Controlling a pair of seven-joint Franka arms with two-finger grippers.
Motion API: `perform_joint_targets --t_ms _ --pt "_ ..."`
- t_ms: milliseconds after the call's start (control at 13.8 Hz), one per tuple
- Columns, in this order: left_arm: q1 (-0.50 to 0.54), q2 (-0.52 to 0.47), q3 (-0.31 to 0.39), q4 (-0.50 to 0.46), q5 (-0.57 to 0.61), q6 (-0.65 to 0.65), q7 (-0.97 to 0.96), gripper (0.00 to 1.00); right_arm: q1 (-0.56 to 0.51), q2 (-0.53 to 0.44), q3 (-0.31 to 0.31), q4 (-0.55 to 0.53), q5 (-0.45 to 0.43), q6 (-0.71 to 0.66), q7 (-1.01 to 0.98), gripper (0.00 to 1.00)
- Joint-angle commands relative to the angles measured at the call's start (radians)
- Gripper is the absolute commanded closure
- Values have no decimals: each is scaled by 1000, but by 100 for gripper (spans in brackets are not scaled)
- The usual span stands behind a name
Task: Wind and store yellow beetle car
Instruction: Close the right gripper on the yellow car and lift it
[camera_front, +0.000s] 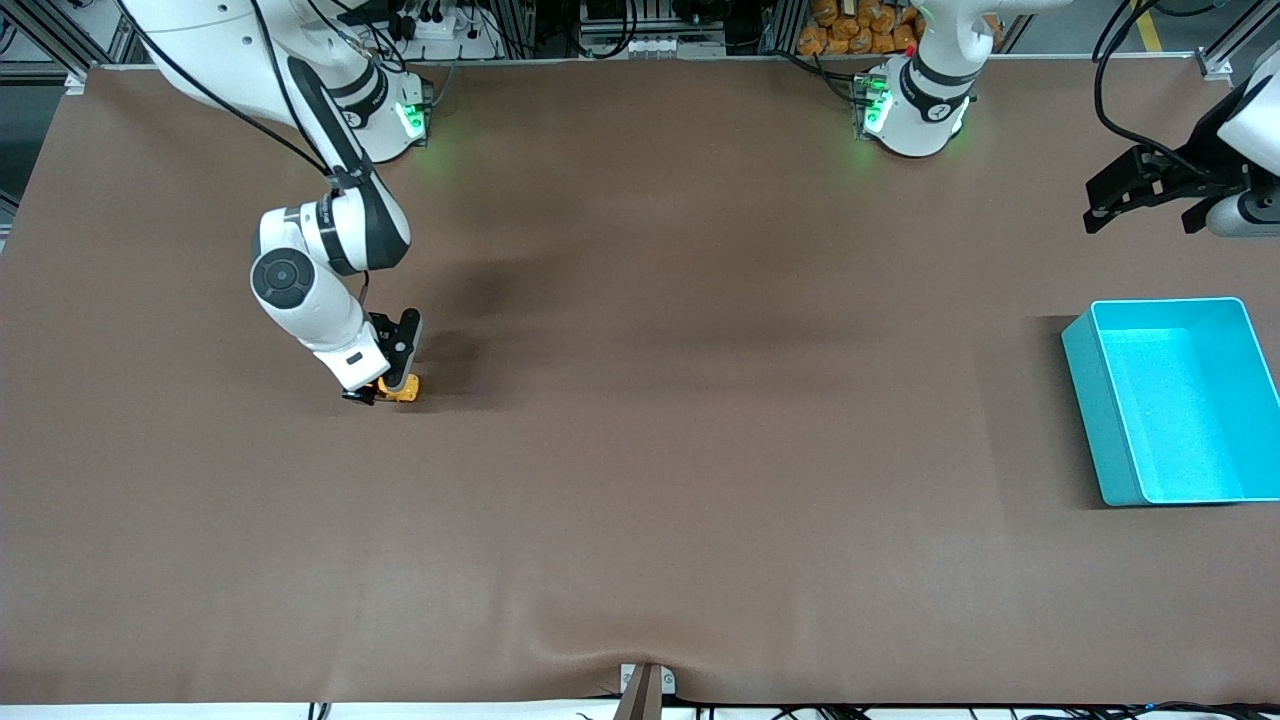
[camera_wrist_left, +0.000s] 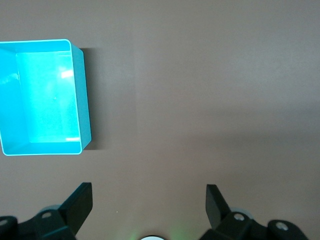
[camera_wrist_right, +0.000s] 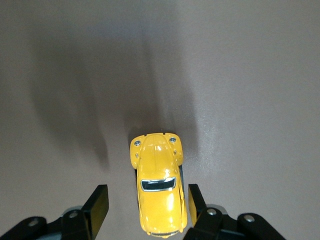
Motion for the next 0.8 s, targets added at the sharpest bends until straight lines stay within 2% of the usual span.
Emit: perform_joint_targets --t_ms 0,145,217,362,506,651,723 --pt "9 1 -3 13 0 -8 10 0 -9 40 -6 34 -7 12 -50 31" --pt "9 1 0 13 0 -8 10 0 -16 51 -6 40 -5 15 -54 36" --pt "9 1 0 13 0 -8 10 0 -16 57 -6 42 -5 15 -54 43" --pt "6 1 -2 13 0 -8 11 0 -15 57 -6 43 -5 15 -54 65" --pt "7 1 -2 13 0 -8 10 0 -16 59 -6 43 -2 15 -54 73" --pt "7 1 0 13 0 -8 10 0 -18 68 -6 43 -2 15 -54 86" --pt "7 1 -2 13 0 -8 10 0 -22 71 -6 43 -2 20 -54 87"
